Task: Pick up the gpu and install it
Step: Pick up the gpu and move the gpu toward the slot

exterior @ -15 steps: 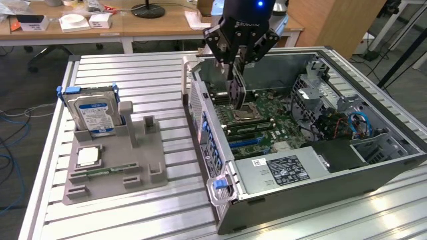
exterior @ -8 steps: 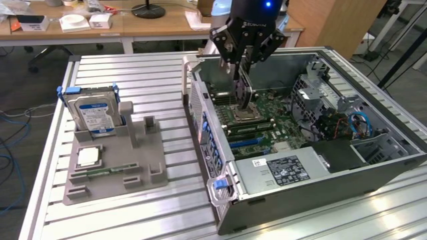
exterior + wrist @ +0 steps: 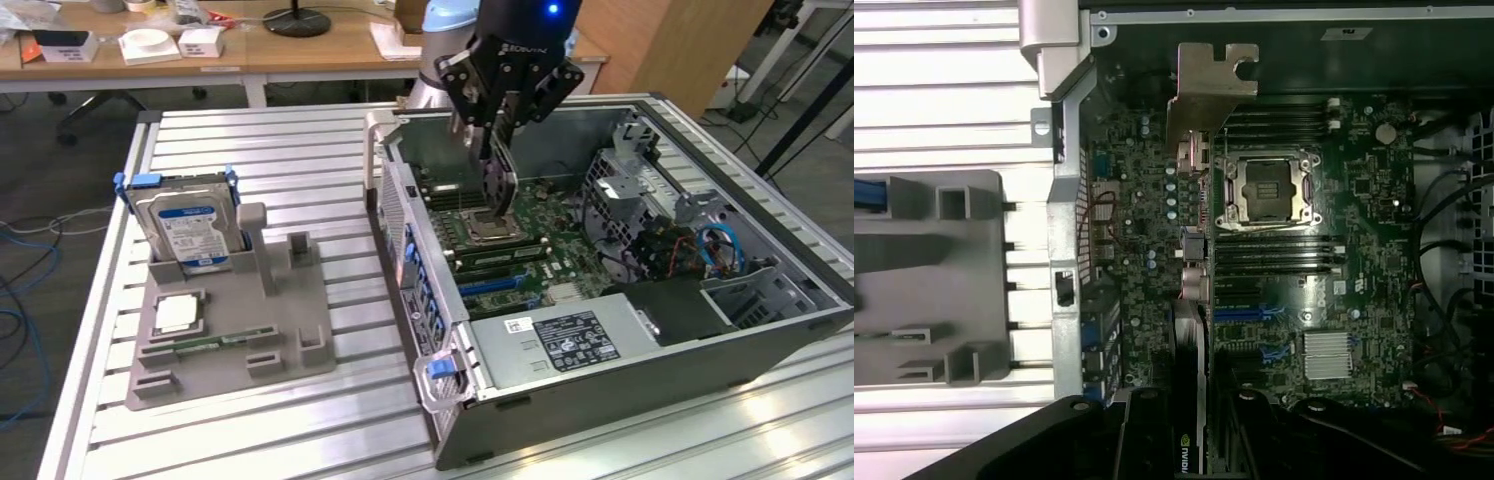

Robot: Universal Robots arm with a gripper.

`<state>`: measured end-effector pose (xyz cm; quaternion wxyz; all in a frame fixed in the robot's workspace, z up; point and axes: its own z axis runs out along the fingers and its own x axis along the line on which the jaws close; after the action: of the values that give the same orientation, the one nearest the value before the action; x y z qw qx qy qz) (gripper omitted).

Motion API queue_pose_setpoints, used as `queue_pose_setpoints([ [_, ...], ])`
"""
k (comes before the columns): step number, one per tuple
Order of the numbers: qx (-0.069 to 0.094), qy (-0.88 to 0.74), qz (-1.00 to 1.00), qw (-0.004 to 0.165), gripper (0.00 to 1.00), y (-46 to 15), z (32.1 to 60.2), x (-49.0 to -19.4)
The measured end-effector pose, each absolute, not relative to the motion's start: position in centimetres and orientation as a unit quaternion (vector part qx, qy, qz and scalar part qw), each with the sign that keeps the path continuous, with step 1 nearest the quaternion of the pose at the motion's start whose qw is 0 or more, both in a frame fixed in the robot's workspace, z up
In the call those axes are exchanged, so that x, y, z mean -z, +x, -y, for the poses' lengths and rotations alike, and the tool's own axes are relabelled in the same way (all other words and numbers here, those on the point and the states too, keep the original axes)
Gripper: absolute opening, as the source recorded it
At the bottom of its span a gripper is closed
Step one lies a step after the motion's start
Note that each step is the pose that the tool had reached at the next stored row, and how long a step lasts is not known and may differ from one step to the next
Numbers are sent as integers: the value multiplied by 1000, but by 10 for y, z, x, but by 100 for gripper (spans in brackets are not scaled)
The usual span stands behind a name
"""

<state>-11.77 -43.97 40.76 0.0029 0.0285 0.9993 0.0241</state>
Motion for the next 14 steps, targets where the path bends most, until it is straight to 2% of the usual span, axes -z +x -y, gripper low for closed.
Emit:
queue_pose_setpoints([
  [14, -24, 29, -999, 3, 26, -95, 440, -408],
])
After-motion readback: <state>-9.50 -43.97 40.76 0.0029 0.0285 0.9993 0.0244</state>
